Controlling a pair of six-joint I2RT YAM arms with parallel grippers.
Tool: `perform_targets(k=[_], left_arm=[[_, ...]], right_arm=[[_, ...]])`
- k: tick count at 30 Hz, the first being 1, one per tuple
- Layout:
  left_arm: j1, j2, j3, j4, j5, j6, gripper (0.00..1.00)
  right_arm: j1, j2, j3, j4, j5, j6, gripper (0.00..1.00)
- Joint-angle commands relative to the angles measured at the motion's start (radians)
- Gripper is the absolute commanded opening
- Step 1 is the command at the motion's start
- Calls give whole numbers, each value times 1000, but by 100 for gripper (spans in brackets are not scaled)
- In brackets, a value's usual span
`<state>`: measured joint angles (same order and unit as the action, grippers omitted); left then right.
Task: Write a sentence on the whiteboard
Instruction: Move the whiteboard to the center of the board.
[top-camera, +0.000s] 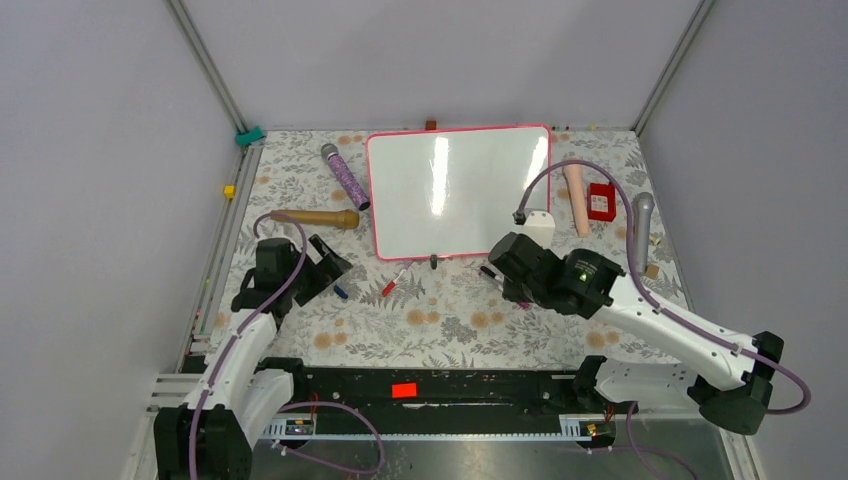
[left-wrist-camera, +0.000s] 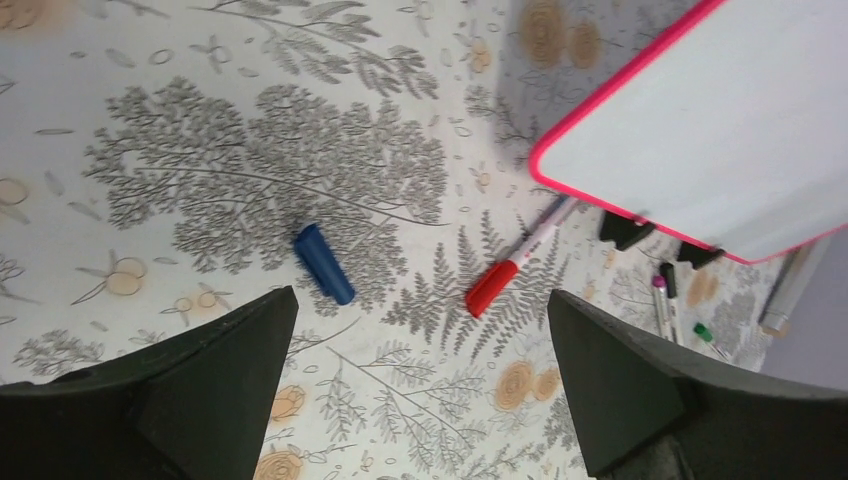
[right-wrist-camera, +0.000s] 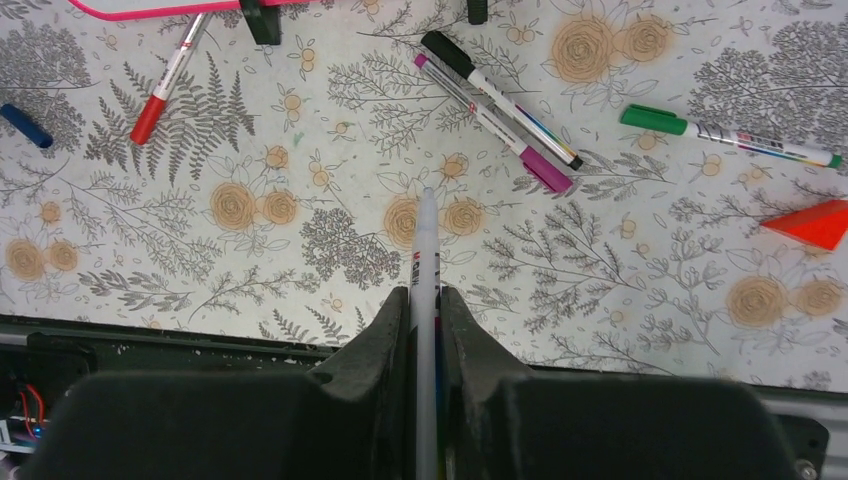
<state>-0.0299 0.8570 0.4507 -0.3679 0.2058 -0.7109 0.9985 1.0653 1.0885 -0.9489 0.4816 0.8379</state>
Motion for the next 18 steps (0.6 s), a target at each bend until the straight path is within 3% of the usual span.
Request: perform_targets(k=[1,4,7,13,18], left_arm=[[4,-15,40,105,153,28,99],[4,-33,24,203,263,23,99],[4,-59,61,180,270,48,99],[4,0,254,35,230,181,99],[8,82,372,69,246,273,99]], right_arm=[[-3,65,135,-179,32,29,0],[-3,93,186,-236,25,13,0],[-2,92,193,-234,-4,-44,0],[-3,-22,81,-21,-140,-211,0],[-3,-124,10,142,-115,-260,0]])
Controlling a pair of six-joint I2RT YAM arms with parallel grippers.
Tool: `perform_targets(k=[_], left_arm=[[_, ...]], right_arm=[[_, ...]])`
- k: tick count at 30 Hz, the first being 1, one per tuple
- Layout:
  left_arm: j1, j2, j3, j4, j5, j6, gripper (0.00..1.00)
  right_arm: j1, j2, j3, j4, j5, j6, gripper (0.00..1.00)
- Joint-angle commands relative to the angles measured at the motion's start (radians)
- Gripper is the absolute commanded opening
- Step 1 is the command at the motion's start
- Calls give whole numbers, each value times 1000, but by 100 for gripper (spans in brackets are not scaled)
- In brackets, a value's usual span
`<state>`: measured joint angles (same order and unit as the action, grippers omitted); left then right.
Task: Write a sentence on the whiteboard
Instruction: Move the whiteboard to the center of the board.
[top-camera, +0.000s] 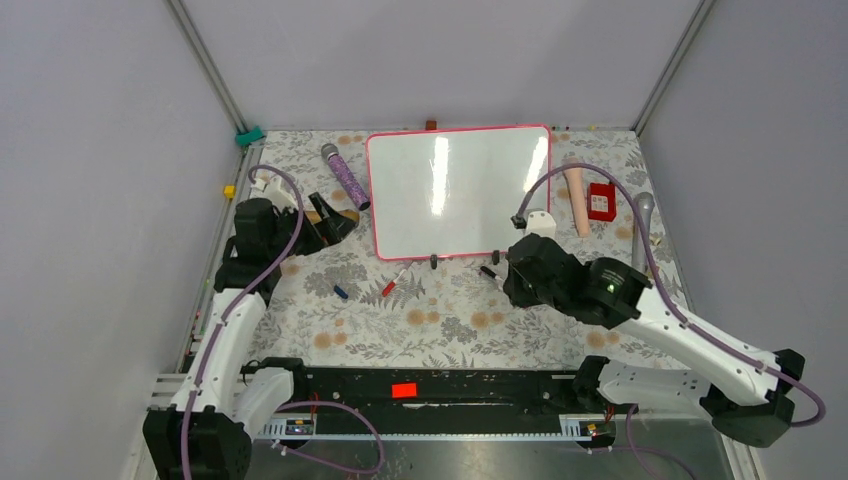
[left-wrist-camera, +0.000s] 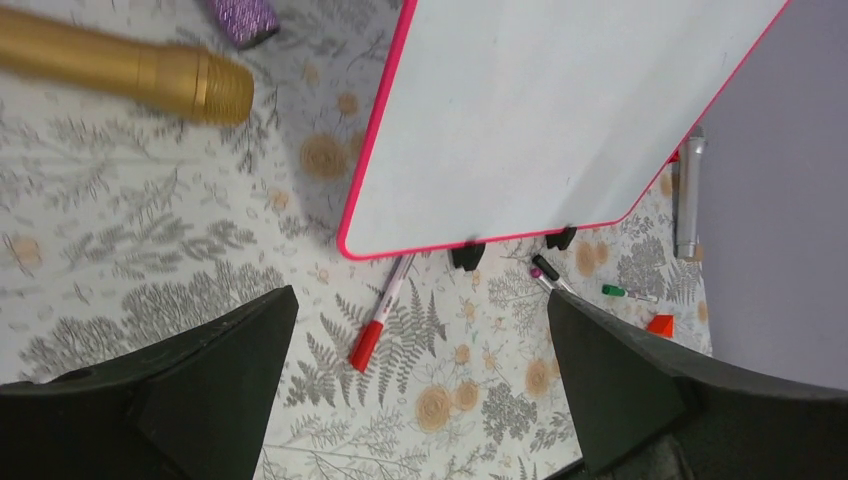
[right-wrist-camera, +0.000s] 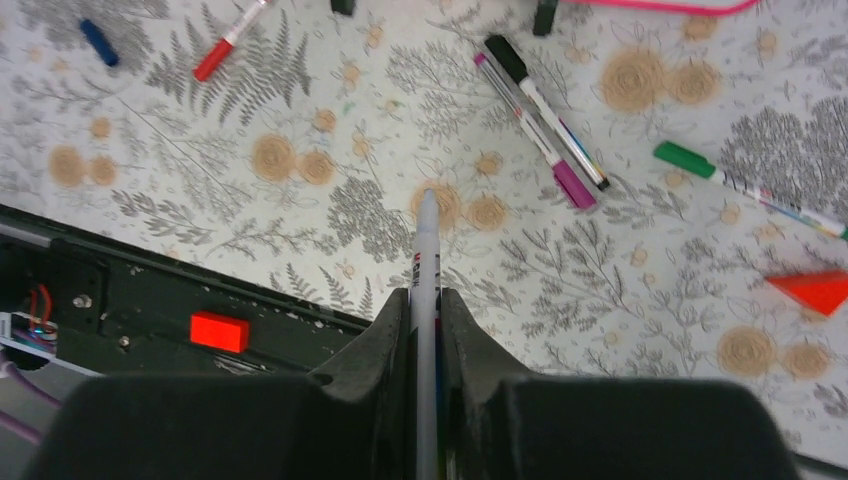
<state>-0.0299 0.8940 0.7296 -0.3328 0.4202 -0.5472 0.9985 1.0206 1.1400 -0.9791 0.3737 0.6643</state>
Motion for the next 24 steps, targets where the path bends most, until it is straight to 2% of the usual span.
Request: perform_targets(k=[1,4,6,10,14,18,21,24], left_arm=[[12,68,113,43,45,129,99],[27,122,184,44,-15,129,99],[70,160,250,-44,-50,104,99],[172,192,153,309,230,-46,99],[175,317,211,335,285,-81,99],[173,436,265,328,366,-66,99],[167,458,257,328,336,-25,99],[149,450,243,299,292,37,99]], right_arm=[[-3,-106,-62,216,3,-104,0],[-3,-187,-122,352,46,-148,0],[-3,-209,-134,396,90,-154,0],[-4,-157,-90,419,99,-227,0],[-24,-64,-20,375,135,-243,0],[-171,17,44,382,-100,-188,0],[-187,64,75,404,-130,-179,0],[-188,144,157,341,-135,-194,0]])
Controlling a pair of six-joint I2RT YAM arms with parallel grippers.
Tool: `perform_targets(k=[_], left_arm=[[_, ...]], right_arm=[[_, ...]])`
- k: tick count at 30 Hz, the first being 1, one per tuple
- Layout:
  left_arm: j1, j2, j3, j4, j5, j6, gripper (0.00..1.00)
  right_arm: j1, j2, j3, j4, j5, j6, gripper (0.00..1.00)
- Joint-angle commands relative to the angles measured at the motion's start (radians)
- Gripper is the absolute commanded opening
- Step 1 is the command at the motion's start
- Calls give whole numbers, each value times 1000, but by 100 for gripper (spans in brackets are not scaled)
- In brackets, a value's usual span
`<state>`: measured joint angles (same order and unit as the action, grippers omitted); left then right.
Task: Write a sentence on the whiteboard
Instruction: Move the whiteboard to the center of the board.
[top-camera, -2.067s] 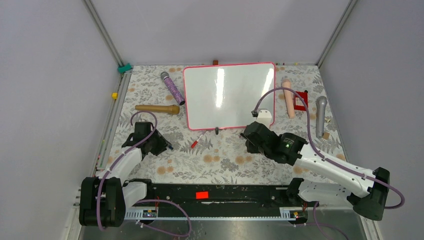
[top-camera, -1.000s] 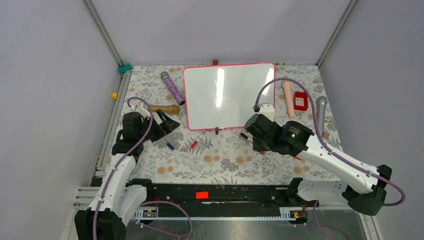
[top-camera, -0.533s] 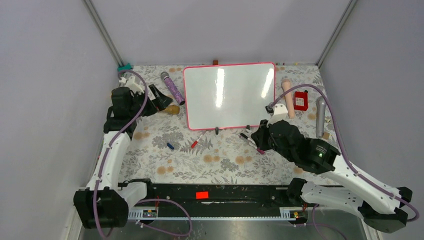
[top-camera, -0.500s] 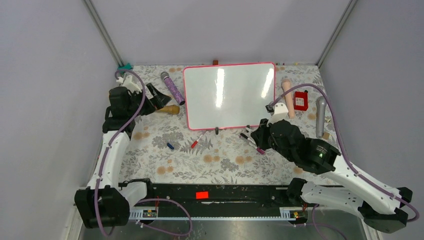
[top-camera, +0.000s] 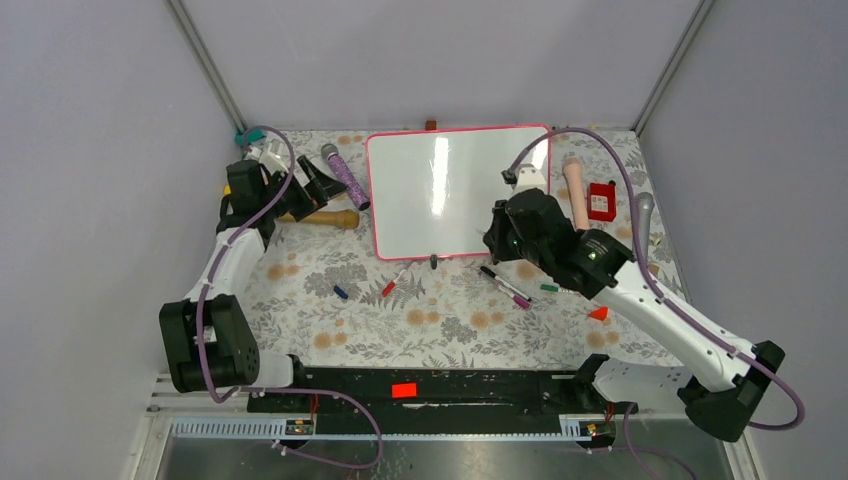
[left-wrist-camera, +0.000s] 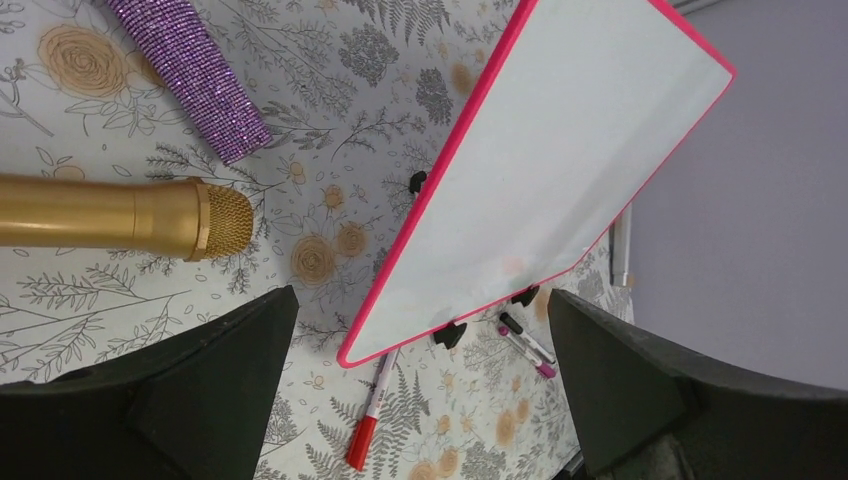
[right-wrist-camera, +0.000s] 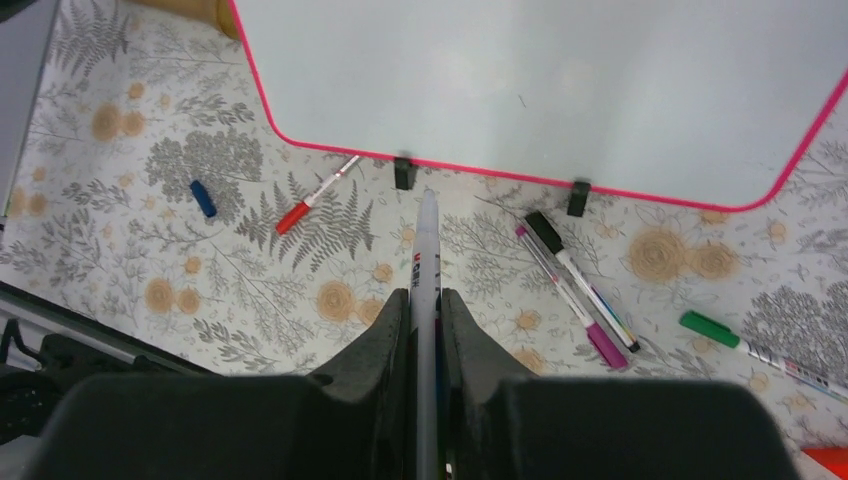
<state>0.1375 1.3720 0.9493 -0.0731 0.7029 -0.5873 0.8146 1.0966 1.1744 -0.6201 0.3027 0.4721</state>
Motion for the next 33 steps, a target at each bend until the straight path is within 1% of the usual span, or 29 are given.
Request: perform_targets(k=[1,2,3,5,6,8,12,14,16,20,23,26,28,33], left_arm=[[-25,-28,17,35,7,89,99],[-30,-25,15,41,23,97,99],[-36,-19,12,63,74,100,99],[-55,-6,4,203,223,54,99],[-68,0,8,229,253,47,99],[-80,12,35,163,233,87,99],[-82,24,89,-21,138,184,99],[-90,1,96,-56,74,218,99],[-101,-29,81,-51,32,235,99],[-112,-15,90,-51,85,251,99],[-124,-23,88,-49,85,269,99],[-132,-5,101,-53,171,321,99],[-143,13,114,-80,177,342,99],[-177,59,100,-71,234,356,99]], right_arm=[[-4,103,163,-60,-54,-2,0],[-4,140,210,-109,-38,2,0],[-3,168,249,-146,-21,10,0],[-3,203,286,-180,-7,11,0],[-3,206,290,-174,-4,9,0],[-3,192,275,-142,4,8,0],[-4,140,216,-55,3,13,0],[-4,113,185,-32,5,23,0],[-4,94,160,-24,7,31,0],[-4,49,114,-27,28,17,0],[-5,11,89,-27,62,-6,0],[-5,-21,73,-39,76,-18,0],[-5,-38,61,-47,75,-22,0],[-5,-43,82,-97,69,-45,0]])
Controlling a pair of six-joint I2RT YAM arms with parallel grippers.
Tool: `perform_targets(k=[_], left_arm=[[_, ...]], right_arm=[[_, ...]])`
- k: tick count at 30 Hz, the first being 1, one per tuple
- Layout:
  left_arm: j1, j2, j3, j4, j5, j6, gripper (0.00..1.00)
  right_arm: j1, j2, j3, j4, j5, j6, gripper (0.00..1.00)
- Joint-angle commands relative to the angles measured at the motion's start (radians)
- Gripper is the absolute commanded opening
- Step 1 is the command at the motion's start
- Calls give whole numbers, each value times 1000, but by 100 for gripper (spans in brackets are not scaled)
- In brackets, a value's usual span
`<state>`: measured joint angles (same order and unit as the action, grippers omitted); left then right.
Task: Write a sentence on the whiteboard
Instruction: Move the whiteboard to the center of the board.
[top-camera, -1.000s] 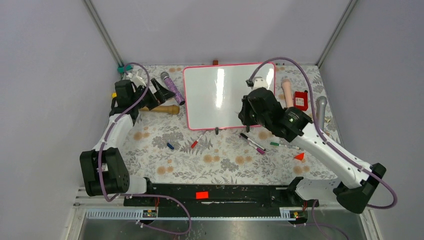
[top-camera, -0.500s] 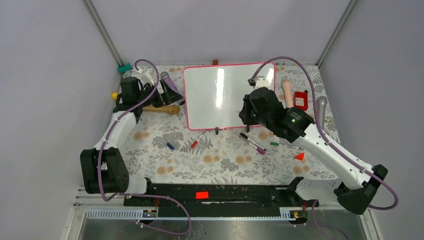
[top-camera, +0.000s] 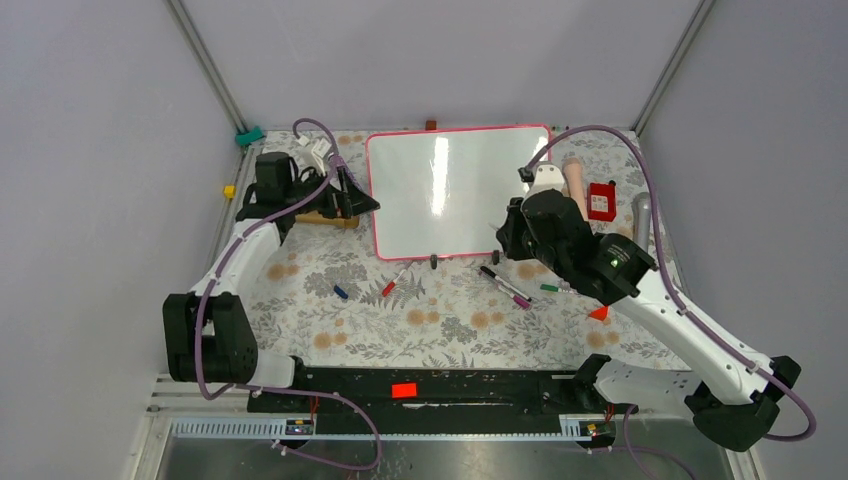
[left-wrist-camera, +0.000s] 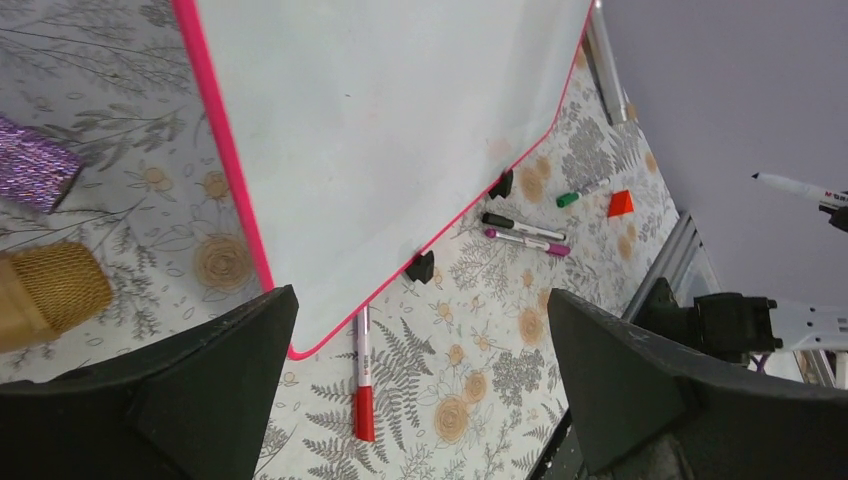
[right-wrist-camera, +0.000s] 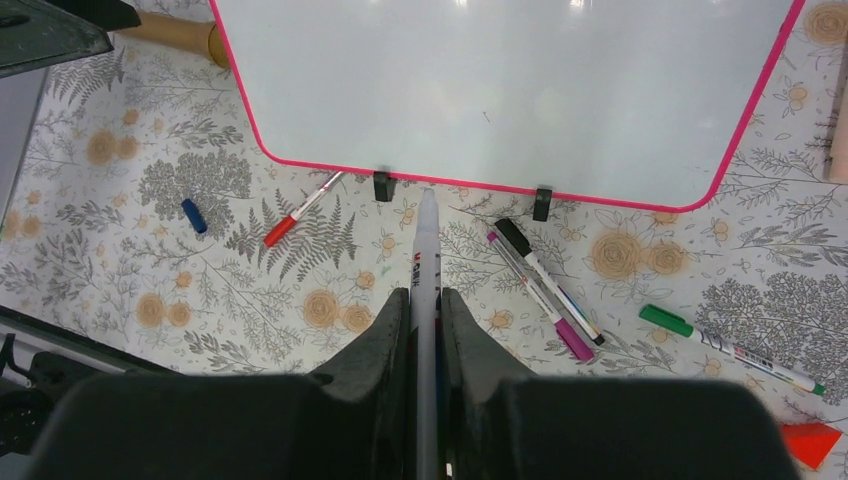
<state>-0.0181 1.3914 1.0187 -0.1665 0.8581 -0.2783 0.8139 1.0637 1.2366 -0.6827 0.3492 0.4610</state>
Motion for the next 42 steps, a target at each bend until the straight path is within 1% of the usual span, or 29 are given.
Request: perform_targets(k=[1,5,7,11,13,15,16,17,18,20,21,22,25,27,31,34,36,38,42], left_arm=[[-26,50,27,24,74,46,99],[-39,66,35,17,45,61,99],[-37,55,48,22,16,63,99],[-37,41,32,56,-93,25,99],[-37,61,31,91,-89,5,98],[-35,85,65,41,-123,-12,97],[-34,93,81,1,-202,-19,93],[-34,94,80,8,-250,-29,89],[-33,90,45,55,-252,-47,88],[-29,81,-28,203,-214,-93,98],[-30,85,-51,276,-196,-117,98],[-29,99,-57,306,-181,-125,99],[-29,182,-18,291,-147,-93,99],[-32,214,-9,293,-167,-71,99],[-33,232,-53,407,-177,-79,99],[-33,251,-73,451,-185,-83,97],[-37,281,-59,441,-141,-46,96],[-43,307,-63,465,-87,-15,96],[-55,356,-107,608,4,-39,93]], right_arm=[[-5,-6,40,-57,20,-43,0],[-6,-2,125,-147,18,-78,0],[-6,-30,109,-137,24,-94,0],[-14,-78,18,-63,8,-123,0],[-19,-59,29,-55,-19,-129,0],[-19,-35,54,-45,-49,-147,0],[-19,-26,60,-34,-59,-158,0],[-19,-20,62,-18,-62,-164,0],[-19,-16,60,0,-62,-167,0],[-19,-12,63,18,-61,-166,0],[-20,-10,63,24,-63,-163,0],[-19,-8,60,29,-65,-162,0],[-21,-6,56,35,-71,-159,0],[-21,-2,55,35,-76,-161,0],[-22,10,52,36,-79,-169,0],[-25,26,55,37,-79,-178,0],[-27,37,59,37,-81,-185,0],[-28,52,65,36,-85,-190,0],[-30,74,70,35,-92,-194,0]])
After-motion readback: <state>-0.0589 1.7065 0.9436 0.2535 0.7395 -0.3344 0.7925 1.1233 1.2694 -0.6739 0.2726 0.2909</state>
